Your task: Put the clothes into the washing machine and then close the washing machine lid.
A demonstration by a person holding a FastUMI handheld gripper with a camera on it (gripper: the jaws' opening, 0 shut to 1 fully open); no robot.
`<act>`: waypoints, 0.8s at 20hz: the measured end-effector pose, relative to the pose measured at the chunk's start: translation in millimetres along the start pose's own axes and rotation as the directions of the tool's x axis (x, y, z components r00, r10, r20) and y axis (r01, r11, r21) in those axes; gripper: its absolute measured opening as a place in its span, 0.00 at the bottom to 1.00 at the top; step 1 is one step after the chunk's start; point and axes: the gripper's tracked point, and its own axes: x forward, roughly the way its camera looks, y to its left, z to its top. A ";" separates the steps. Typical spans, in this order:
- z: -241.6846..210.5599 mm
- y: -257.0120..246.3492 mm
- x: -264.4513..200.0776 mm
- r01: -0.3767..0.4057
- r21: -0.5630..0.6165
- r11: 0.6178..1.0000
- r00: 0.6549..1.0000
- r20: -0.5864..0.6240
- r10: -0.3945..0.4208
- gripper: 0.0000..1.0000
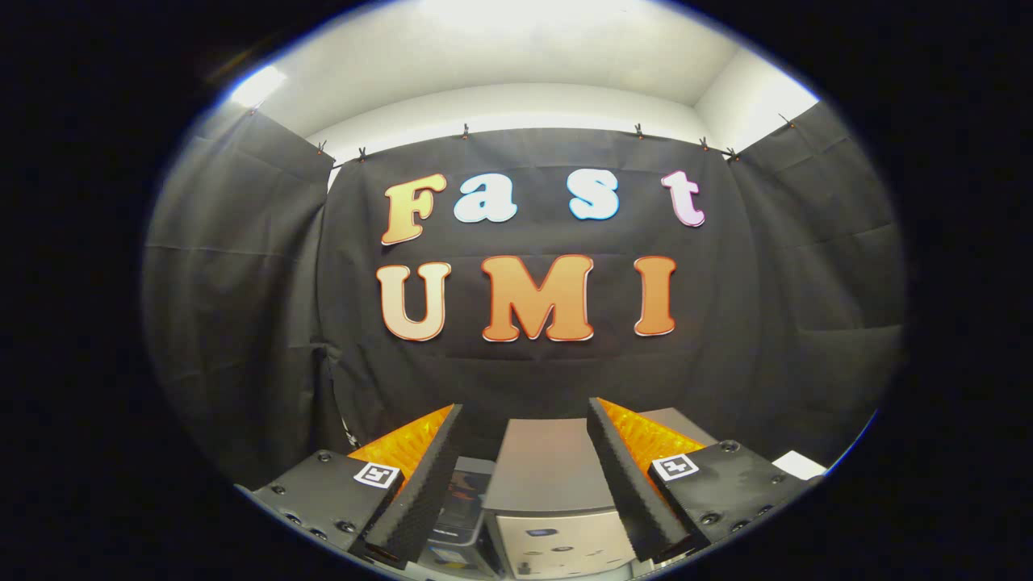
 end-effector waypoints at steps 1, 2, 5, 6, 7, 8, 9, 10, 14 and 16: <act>1.8 -17.7 -11.1 0.004 -0.001 1.000 1.000 0.005 -0.004 0.98; 2.8 -35.2 -21.9 0.012 -0.001 1.000 1.000 0.002 -0.012 0.98; 6.4 -79.6 -57.8 0.049 0.003 0.999 0.999 0.009 -0.049 0.98; 7.9 -93.9 -68.0 0.068 -0.003 0.998 0.998 0.017 -0.068 0.98; 10.7 -108.1 -76.0 0.096 -0.013 0.995 0.995 0.027 -0.096 0.98; 12.2 -121.0 -84.5 0.123 -0.021 0.992 0.992 0.034 -0.122 0.98; 14.2 -132.5 -94.9 0.140 -0.022 0.990 0.989 0.042 -0.139 0.98; 17.5 -142.4 -106.0 0.152 -0.017 0.988 0.987 0.049 -0.151 0.98; 27.5 -185.1 -134.3 0.205 -0.051 0.977 0.978 0.054 -0.202 0.98; 30.7 -201.1 -142.3 0.223 -0.075 0.972 0.975 0.039 -0.220 0.98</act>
